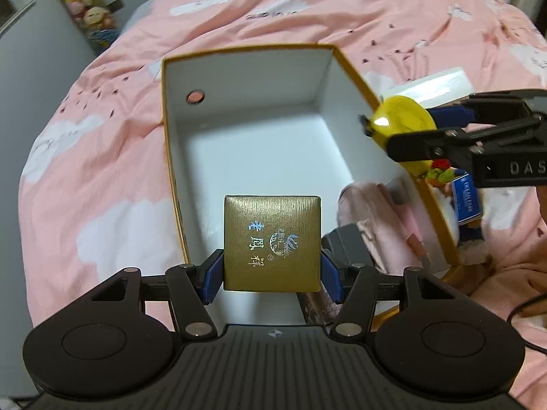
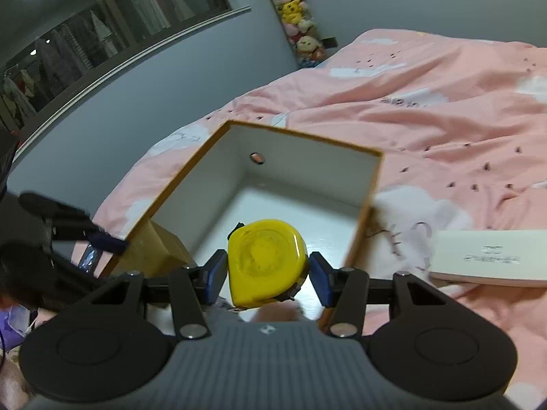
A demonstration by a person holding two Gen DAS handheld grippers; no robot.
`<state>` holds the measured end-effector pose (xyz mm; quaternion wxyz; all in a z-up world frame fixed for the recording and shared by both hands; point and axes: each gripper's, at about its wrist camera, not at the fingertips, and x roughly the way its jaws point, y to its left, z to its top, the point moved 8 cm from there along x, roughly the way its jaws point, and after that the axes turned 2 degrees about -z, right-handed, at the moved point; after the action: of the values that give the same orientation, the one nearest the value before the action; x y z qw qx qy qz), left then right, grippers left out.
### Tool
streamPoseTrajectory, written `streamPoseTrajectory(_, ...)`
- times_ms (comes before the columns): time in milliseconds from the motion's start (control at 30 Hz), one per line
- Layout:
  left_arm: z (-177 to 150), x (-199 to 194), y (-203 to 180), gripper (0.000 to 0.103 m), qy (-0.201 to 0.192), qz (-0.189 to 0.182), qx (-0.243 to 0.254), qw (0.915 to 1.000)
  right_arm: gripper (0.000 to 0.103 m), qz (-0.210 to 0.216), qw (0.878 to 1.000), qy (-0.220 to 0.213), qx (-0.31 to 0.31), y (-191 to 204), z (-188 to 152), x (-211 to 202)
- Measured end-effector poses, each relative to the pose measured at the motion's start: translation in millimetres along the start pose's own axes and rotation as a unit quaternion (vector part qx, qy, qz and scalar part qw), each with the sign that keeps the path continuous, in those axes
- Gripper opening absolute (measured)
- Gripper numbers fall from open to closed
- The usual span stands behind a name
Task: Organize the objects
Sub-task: 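Lower the gold box into the orange box with the left tool while the right tool carries the tape measure, then lower the yellow tape measure into the orange box with the right tool and release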
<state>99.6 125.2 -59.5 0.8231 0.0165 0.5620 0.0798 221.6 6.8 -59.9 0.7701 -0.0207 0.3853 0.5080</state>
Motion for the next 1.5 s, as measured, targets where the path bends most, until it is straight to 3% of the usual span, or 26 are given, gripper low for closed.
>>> streamPoseTrajectory(200,-12.8,8.3,-3.8,0.067,-0.005,0.051,-0.010,0.9987,0.054,0.004,1.000,0.019,-0.010,10.4,-5.7,18.1)
streamPoseTrajectory(333,-20.9,17.0,-0.8,0.067,0.014,0.052,-0.028,0.9981,0.054,0.010,1.000,0.025,-0.015,13.9,-8.0,25.2)
streamPoseTrajectory(467,-22.2,18.5,-3.1,0.067,0.005,0.073,-0.040,0.9965,0.054,0.015,0.999,0.032,-0.019,16.9,-9.3,30.9)
streamPoseTrajectory(733,-29.8,24.6,-11.4,0.068,0.016,0.091,-0.015,0.9956,0.054,0.017,0.998,0.048,-0.035,26.1,-11.6,43.7)
streamPoseTrajectory(1033,-35.8,19.1,-15.7,0.080,0.008,0.068,-0.010,0.9976,0.054,0.014,0.997,0.065,-0.044,32.3,-14.8,50.2)
streamPoseTrajectory(1200,-34.6,14.9,-14.1,0.080,-0.007,0.050,-0.019,0.9985,0.054,0.013,0.996,0.070,-0.044,32.2,-16.8,51.2)
streamPoseTrajectory(1400,-23.3,-8.8,3.3,0.076,-0.078,0.039,-0.061,0.9944,0.054,0.009,0.996,0.074,-0.040,28.8,-18.2,49.7)
streamPoseTrajectory(1500,-16.1,-20.0,20.5,0.074,-0.109,0.004,-0.102,0.9888,0.054,0.008,0.996,0.076,-0.038,28.3,-18.1,48.8)
